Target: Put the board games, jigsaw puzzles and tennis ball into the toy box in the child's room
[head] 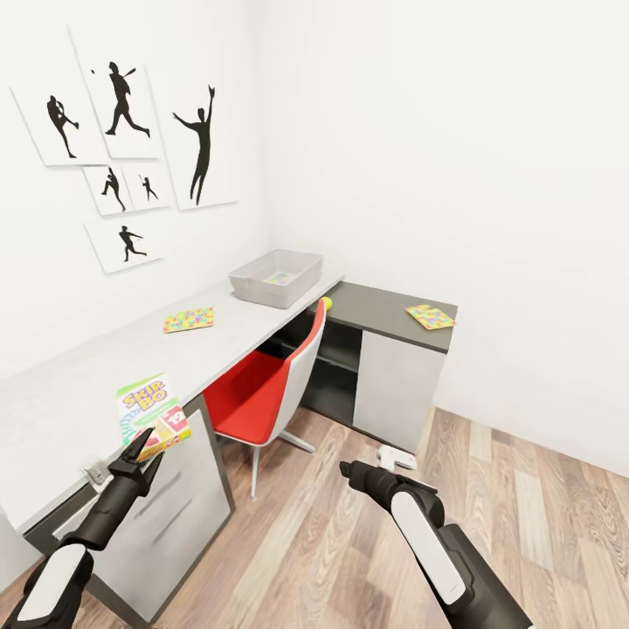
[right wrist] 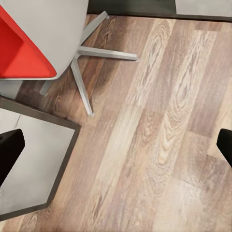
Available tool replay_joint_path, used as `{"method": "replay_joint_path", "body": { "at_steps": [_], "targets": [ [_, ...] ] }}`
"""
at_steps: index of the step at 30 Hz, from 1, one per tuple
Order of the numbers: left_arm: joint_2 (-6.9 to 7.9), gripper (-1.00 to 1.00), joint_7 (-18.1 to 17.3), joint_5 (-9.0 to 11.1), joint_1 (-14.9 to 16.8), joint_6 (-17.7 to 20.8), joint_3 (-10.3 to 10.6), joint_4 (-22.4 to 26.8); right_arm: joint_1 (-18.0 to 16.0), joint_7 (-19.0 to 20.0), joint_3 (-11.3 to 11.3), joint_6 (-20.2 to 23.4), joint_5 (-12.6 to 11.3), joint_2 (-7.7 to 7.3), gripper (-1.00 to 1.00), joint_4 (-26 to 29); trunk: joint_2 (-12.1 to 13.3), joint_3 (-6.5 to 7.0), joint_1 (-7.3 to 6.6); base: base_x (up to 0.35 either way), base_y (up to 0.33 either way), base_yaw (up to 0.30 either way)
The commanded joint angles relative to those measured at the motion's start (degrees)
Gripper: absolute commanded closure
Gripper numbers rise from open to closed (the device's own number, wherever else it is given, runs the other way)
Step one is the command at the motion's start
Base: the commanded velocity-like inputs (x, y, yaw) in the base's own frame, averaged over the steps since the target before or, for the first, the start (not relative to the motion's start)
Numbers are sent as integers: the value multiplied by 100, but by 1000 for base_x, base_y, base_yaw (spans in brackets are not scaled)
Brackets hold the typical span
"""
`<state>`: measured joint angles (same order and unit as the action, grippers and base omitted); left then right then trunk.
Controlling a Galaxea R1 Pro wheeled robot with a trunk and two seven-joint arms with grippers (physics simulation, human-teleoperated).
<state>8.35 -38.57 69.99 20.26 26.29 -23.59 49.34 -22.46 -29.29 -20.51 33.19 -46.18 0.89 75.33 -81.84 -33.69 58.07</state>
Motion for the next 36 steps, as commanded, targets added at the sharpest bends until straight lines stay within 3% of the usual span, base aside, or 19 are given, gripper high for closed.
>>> {"method": "replay_joint_path", "body": {
  "at_steps": [1, 9, 36],
  "targets": [
    [0, -100, -3, 41, 4, 49, -49, -3, -4, -59, -6, 3, -58, -1, -100, 8, -3, -6, 0, 0, 0, 136],
    [-9, -100, 7, 41, 4, 56, -286, -3, -4, -59, -6, 3, -60, -1, -100, 8, -3, -6, 0, 0, 0, 129],
    [-1, -100, -6, 41, 4, 51, -297, -3, -4, -59, -6, 3, -67, -1, -100, -1, -3, -6, 0, 0, 0, 4]
  ]
}}
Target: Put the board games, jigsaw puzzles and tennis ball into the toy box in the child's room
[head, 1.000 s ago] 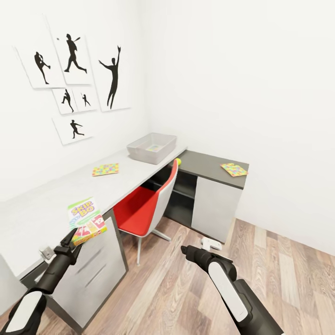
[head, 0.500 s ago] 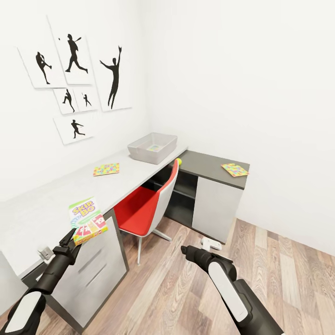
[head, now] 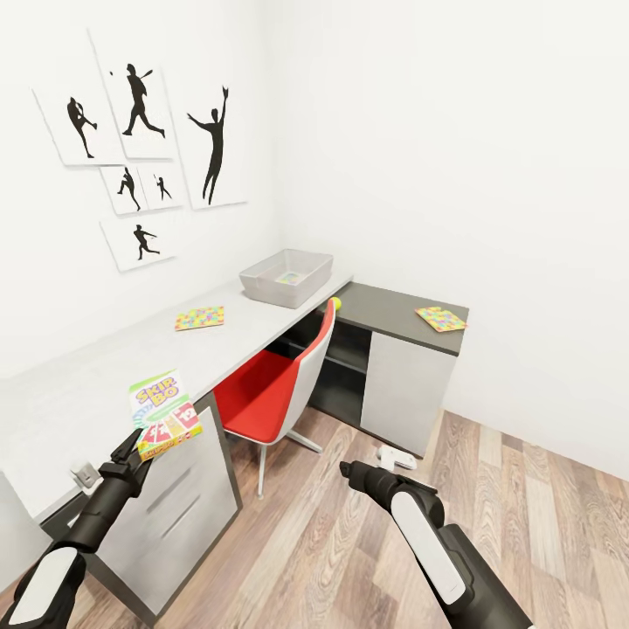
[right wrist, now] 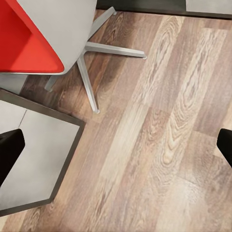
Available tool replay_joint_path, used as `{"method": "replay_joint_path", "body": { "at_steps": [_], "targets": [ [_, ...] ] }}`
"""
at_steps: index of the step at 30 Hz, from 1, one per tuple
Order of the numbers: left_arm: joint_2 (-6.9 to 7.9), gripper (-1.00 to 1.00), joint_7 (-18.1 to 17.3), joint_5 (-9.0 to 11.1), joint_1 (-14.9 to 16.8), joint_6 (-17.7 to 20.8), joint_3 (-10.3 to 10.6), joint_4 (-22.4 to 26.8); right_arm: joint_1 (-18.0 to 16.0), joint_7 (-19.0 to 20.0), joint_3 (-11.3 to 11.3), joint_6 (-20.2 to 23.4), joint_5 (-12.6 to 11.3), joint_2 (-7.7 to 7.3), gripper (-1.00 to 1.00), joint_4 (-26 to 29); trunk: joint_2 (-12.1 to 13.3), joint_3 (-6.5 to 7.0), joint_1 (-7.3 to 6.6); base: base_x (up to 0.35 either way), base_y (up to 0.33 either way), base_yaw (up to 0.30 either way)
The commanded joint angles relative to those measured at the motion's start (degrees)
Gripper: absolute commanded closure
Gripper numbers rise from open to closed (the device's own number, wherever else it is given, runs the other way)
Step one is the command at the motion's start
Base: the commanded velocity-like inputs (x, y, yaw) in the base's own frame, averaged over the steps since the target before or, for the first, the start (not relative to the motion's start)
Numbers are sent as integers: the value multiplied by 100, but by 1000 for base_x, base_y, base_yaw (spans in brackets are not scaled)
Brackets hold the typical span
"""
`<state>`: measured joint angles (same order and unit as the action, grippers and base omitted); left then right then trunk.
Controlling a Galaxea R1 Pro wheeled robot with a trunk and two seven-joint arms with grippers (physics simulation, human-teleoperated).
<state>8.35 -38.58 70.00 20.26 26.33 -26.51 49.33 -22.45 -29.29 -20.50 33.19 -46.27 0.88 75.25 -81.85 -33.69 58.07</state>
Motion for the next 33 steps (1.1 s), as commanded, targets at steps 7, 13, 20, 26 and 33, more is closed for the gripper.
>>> {"method": "replay_joint_path", "body": {
  "at_steps": [7, 13, 20, 26, 33],
  "targets": [
    [0, -100, -65, 41, 4, 41, 4, -2, -5, -59, -22, 3, -57, -1, -100, 7, -3, -5, 0, 0, 0, 0],
    [0, -100, -43, 45, 4, 39, 5, -2, -5, -59, -123, 3, -50, -1, -100, 7, -3, -5, 0, 0, 0, 0],
    [0, -100, -11, 1, 4, 41, 23, -2, -5, -59, -150, -2, -48, -1, -100, 7, -3, -5, 0, 0, 0, 0],
    [0, -100, -10, -3, 4, 54, 27, -2, -5, -59, -153, -2, -48, -1, -100, 7, -3, -5, 0, 0, 0, 0],
    [0, -100, -31, 29, 4, 71, 23, -2, -5, -59, -155, -3, -48, -1, -100, 7, -3, -5, 0, 0, 0, 0]
  ]
}}
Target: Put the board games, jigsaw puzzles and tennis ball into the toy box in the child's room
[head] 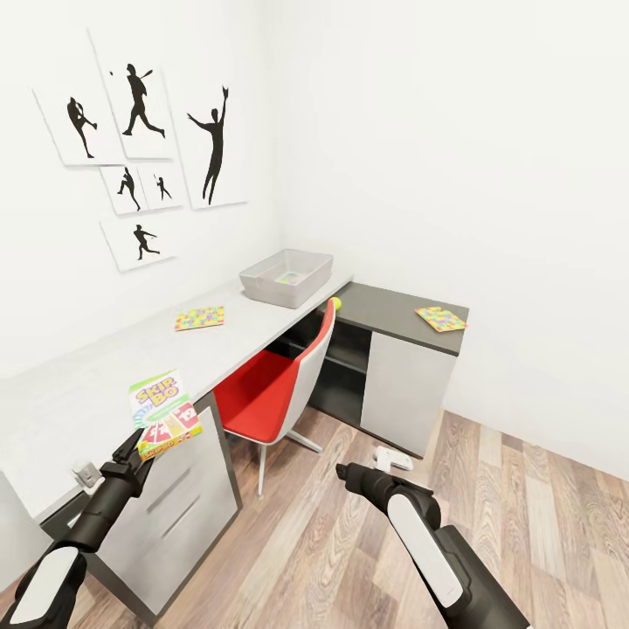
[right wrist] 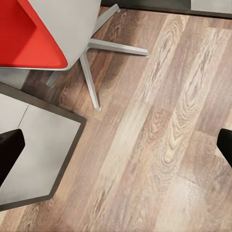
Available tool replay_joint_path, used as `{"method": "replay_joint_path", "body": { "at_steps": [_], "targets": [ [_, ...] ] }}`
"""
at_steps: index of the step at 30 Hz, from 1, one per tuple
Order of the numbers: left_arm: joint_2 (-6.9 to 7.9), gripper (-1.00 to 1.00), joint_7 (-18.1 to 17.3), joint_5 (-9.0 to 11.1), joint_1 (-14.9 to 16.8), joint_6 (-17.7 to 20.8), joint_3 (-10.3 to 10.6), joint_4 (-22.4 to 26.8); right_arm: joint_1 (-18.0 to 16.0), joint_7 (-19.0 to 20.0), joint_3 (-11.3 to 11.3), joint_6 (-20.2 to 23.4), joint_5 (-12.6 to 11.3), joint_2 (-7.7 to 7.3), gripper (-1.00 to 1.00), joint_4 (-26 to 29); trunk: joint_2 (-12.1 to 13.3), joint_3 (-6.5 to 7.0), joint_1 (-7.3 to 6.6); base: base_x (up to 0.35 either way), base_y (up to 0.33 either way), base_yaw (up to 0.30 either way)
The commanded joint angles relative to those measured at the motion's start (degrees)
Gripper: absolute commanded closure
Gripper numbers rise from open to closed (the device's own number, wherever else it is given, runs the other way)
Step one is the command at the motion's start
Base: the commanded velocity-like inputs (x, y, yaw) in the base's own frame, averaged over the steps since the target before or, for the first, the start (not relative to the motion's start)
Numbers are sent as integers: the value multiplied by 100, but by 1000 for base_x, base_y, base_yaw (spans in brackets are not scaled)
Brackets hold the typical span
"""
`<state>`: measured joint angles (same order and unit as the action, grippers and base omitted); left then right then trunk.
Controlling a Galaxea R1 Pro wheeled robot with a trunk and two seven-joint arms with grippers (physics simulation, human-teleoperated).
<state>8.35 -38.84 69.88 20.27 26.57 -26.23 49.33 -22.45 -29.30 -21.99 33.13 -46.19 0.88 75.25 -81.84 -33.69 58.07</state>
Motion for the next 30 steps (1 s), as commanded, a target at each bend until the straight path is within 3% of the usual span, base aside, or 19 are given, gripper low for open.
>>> {"method": "replay_joint_path", "body": {
  "at_steps": [1, 30],
  "targets": [
    [0, -100, -9, 43, 4, 48, -5, -2, -5, -59, -7, 3, -57, -1, -100, 7, -3, -5, 0, 0, 0, 0],
    [9, -100, -59, 63, 3, 59, -18, -37, -5, -59, -7, 0, -57, -1, -100, -2, -3, -5, 0, 0, 0, 0]
  ]
}}
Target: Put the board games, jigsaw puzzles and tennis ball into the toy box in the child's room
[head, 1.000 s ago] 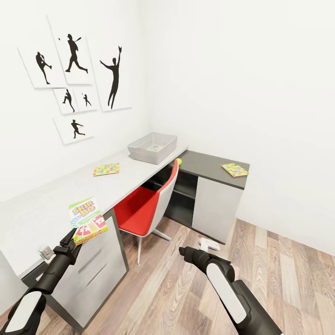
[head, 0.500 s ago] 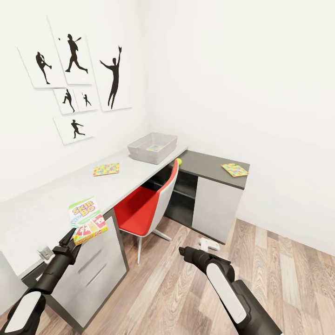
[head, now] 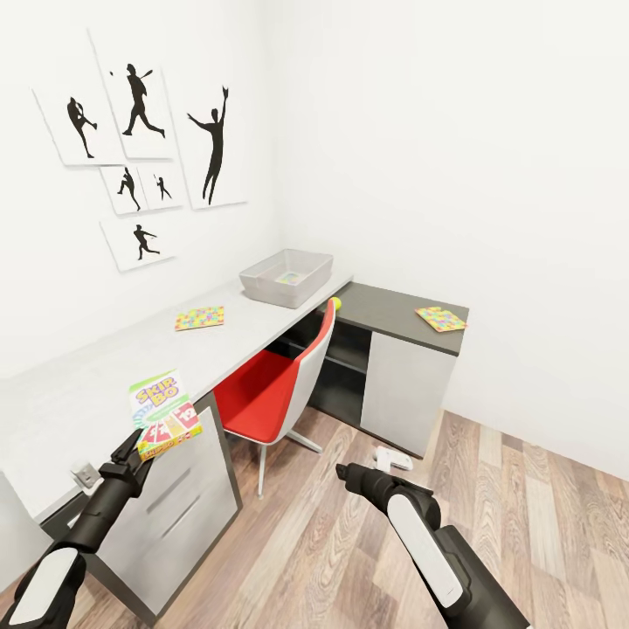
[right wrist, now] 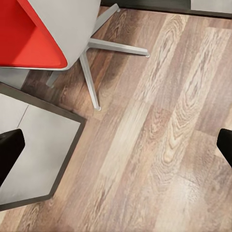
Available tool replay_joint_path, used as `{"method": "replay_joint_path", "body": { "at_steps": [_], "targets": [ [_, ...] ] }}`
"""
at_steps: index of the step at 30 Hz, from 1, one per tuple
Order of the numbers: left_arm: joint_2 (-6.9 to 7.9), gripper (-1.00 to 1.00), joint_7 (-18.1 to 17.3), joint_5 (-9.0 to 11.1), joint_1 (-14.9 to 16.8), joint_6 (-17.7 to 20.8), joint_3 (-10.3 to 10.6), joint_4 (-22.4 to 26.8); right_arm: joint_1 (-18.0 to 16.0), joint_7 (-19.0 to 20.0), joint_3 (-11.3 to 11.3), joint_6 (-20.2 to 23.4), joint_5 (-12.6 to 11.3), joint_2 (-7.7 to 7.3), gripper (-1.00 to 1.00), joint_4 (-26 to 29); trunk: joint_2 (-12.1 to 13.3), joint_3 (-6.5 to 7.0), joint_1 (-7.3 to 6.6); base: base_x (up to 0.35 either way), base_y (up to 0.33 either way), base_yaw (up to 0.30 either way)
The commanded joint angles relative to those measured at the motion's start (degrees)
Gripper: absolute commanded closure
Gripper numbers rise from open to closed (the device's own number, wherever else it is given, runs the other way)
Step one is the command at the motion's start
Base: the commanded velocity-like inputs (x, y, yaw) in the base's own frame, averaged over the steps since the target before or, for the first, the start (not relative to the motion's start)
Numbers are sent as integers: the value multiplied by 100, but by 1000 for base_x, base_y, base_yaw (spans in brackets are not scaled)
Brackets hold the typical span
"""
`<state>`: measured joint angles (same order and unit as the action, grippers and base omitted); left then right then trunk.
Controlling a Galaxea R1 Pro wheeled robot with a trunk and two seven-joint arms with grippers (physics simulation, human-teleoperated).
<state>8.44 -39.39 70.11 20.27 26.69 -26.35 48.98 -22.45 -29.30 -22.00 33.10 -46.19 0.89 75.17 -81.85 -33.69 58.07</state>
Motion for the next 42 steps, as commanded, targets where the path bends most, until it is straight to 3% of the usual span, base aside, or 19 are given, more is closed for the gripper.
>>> {"method": "replay_joint_path", "body": {
  "at_steps": [1, 16, 17, 42],
  "targets": [
    [0, -100, -5, 41, 4, 47, -6, -2, -5, -59, -6, 3, -57, -1, -100, 7, -3, -5, 0, 0, 0, 0],
    [0, -100, 1, 46, 4, 63, -18, -2, -5, -59, -6, 3, -57, -1, -100, 7, -3, -5, 0, 0, 0, 0],
    [2, 100, 6, 47, 4, 63, -18, -2, -5, -59, -6, 3, -57, -1, -100, 7, -3, -5, 0, 0, 0, 0],
    [1, 100, -29, 46, 4, 56, 1, -2, -5, -59, -7, 3, -57, -1, -100, 7, -3, -5, 0, 0, 0, 0]
  ]
}}
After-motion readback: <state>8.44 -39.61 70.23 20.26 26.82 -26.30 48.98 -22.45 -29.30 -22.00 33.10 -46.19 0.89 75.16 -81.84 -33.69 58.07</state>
